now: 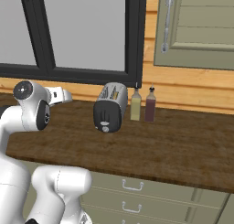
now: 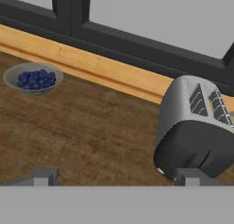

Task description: Start the toaster. Once the lever pops up, take the bread to the plate on the dining counter.

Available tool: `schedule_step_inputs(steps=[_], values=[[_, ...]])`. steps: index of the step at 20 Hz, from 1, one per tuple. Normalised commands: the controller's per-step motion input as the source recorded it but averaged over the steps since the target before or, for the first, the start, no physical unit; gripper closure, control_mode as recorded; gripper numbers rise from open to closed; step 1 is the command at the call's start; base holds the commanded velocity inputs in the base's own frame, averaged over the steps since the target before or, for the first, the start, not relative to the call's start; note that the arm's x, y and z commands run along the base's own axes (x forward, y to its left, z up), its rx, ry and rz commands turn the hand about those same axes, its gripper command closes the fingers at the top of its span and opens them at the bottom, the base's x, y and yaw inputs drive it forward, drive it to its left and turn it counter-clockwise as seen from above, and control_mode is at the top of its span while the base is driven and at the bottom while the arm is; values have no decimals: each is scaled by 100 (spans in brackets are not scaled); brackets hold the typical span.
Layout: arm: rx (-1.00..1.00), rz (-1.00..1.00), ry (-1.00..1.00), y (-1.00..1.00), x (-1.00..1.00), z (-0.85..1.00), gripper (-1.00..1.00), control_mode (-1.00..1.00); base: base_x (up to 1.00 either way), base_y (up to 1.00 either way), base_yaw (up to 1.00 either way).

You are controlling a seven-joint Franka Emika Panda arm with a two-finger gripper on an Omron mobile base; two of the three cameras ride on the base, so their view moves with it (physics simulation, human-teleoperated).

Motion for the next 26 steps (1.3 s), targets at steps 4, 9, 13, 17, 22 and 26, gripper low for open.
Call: schedule_step_inputs(steps=[4,9,13,17,22,26], values=[[0,0,0,0,0,0,-100,-100,0,0,0],[0,0,0,0,0,0,-100,-100,0,0,0],[0,0,0,0,0,0,-100,-100,0,0,0],[0,0,0,0,0,0,-100,-100,0,0,0],[0,0,0,0,0,0,-100,-100,0,0,0],[0,0,0,0,0,0,-100,-100,0,0,0]])
